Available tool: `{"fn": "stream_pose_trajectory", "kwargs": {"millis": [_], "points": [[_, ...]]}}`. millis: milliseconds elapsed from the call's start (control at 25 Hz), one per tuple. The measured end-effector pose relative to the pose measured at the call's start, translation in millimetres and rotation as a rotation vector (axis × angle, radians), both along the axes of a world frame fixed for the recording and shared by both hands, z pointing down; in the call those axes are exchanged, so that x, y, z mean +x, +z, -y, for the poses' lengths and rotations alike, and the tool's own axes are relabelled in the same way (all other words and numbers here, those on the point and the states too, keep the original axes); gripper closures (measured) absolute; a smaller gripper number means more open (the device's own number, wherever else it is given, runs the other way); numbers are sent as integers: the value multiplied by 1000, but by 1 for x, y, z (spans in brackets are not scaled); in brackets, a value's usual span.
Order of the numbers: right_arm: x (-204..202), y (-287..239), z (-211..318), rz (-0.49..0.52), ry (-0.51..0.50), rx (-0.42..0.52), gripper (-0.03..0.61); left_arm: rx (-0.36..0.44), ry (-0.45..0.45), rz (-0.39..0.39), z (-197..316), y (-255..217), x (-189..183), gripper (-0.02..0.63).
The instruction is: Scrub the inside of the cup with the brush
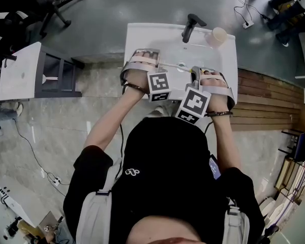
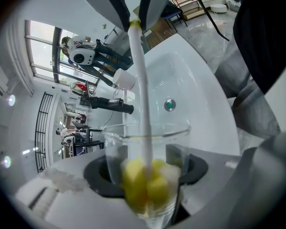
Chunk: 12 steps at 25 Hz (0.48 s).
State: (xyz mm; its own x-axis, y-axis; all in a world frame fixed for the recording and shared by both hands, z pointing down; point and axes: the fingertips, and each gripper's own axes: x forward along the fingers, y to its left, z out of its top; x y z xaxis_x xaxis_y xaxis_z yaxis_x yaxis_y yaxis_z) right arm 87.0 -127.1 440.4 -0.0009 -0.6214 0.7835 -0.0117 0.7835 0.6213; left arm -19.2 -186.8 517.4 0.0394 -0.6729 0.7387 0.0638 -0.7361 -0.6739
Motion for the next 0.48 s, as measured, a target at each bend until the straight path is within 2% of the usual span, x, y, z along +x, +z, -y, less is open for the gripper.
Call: {"fn": "stream_pose_trajectory", "kwargs": {"millis": [160, 480], "points": [[2, 1, -2, 127, 12, -33, 529, 8, 14, -9, 1, -3, -3, 344], [7, 3, -2, 203, 32, -67, 526, -2, 24, -58, 3, -1, -3, 344]]}}
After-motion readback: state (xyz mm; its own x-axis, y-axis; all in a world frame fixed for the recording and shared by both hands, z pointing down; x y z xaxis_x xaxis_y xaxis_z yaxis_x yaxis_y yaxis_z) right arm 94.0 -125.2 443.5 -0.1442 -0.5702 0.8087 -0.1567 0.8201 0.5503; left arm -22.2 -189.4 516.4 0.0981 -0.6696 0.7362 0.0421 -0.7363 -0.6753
